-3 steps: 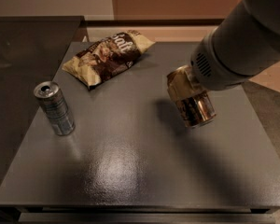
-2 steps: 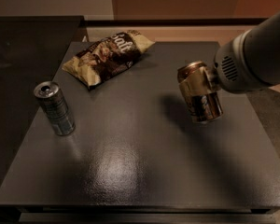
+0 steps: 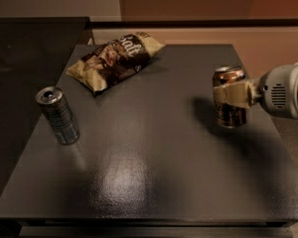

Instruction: Place orange can upright

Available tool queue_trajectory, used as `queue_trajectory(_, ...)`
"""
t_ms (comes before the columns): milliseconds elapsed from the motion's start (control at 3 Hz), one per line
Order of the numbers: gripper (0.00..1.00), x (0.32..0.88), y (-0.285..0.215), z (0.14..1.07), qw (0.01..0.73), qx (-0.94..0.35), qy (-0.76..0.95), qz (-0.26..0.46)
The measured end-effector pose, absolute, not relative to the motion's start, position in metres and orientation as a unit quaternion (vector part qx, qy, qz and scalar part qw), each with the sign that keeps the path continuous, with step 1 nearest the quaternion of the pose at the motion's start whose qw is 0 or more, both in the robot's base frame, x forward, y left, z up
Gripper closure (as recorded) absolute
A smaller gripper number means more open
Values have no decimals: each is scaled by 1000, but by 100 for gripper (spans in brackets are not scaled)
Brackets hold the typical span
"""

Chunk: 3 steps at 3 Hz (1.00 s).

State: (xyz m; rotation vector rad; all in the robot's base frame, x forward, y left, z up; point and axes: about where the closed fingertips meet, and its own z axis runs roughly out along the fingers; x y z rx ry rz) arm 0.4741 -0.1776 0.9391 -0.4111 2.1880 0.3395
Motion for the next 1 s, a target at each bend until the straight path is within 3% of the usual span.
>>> queue_trajectory(1000, 100, 434, -202, 1003, 618, -198, 729, 217)
